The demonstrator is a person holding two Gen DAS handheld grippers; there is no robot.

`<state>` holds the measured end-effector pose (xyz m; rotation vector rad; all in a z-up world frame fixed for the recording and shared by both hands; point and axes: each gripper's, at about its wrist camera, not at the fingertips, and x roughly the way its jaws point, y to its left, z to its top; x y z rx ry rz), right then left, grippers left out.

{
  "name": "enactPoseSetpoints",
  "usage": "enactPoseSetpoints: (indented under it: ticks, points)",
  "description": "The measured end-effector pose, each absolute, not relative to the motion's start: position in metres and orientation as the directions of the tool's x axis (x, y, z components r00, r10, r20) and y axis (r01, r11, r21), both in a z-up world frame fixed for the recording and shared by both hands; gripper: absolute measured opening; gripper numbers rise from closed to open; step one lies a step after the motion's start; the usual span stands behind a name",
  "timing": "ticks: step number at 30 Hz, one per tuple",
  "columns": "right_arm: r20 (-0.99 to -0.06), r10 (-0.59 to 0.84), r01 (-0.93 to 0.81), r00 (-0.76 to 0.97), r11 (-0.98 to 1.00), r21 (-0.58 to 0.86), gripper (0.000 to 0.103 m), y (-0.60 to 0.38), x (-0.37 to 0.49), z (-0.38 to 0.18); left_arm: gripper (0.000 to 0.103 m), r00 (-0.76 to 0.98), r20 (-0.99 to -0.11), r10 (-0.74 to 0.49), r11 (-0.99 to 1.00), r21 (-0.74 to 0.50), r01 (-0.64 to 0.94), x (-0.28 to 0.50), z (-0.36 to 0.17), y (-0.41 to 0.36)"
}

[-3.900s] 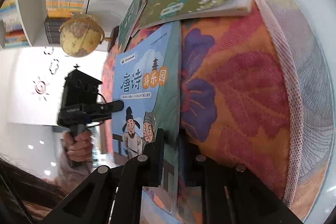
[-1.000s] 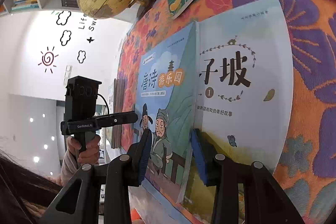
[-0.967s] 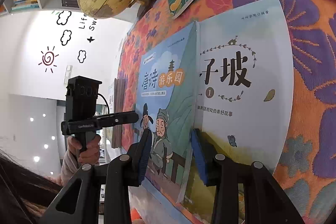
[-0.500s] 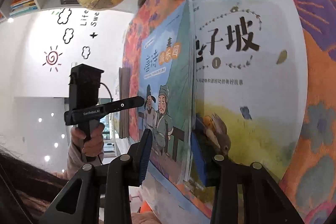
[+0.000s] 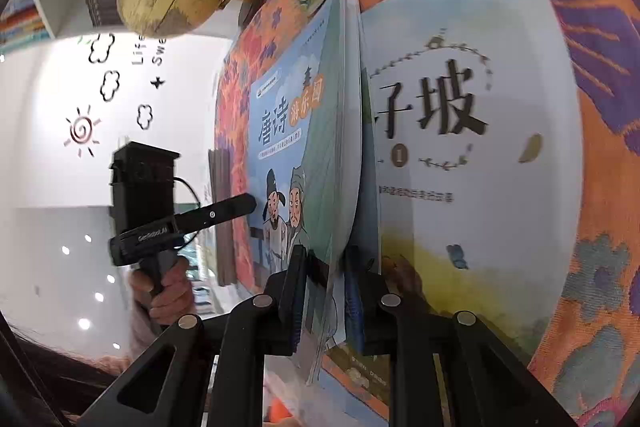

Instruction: Organize books

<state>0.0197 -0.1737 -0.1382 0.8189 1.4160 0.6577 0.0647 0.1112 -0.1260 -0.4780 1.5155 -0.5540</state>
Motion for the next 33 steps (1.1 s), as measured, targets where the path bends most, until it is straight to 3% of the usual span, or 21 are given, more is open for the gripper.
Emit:
enactPoseSetpoints:
  ticks: [4,8,13,16,24,28,29,31,33]
  points:
    - [-0.551,0.831,0.103,0.074,0.543,0.834,0.018,-0.179,0.018,-0.143,0.026,-0.036,-0.693,-0.72,0.694,-0.718,-0.051,0.074,-0.142,0.125]
    - [-0.532,0.842,0.116,0.083,0.522,0.845,0.018,-0.183,0.018,-0.145,0.023,-0.047,-0.672,-0.739,0.673,-0.736,-0.068,0.079,-0.147,0.124]
    - [-0.555,0.827,0.102,0.09,0.547,0.831,0.018,-0.185,0.017,-0.141,0.02,-0.04,-0.772,-0.634,0.772,-0.635,0.011,0.076,-0.131,0.115]
    - [-0.643,0.758,0.025,0.11,0.645,0.764,0.018,-0.176,0.01,-0.12,0.02,0.029,-0.849,-0.527,0.845,-0.52,0.126,0.066,-0.106,0.1]
    - [-0.636,0.763,-0.09,0.112,0.645,0.758,0.018,-0.142,-0.007,-0.082,0.019,0.088,-0.85,-0.519,0.853,-0.507,0.125,0.038,-0.062,0.147]
    - [-0.579,0.811,-0.175,0.084,0.584,0.793,0.008,-0.104,-0.011,-0.058,0.018,0.1,-0.826,-0.555,0.831,-0.545,0.114,0.032,-0.044,0.172]
    - [-0.609,0.791,-0.187,0.054,0.607,0.772,0.008,-0.085,-0.011,-0.058,0.018,0.096,-0.818,-0.568,0.822,-0.558,0.111,0.03,-0.044,0.175]
    - [-0.69,0.722,-0.21,0.049,0.683,0.7,0.008,-0.066,-0.012,-0.063,0.019,0.098,-0.873,-0.478,0.877,-0.469,0.105,0.028,-0.054,0.184]
    - [-0.711,0.701,-0.171,0.052,0.708,0.685,0.008,-0.072,-0.012,-0.073,0.019,0.074,-0.869,-0.489,0.872,-0.485,0.06,0.031,-0.073,0.195]
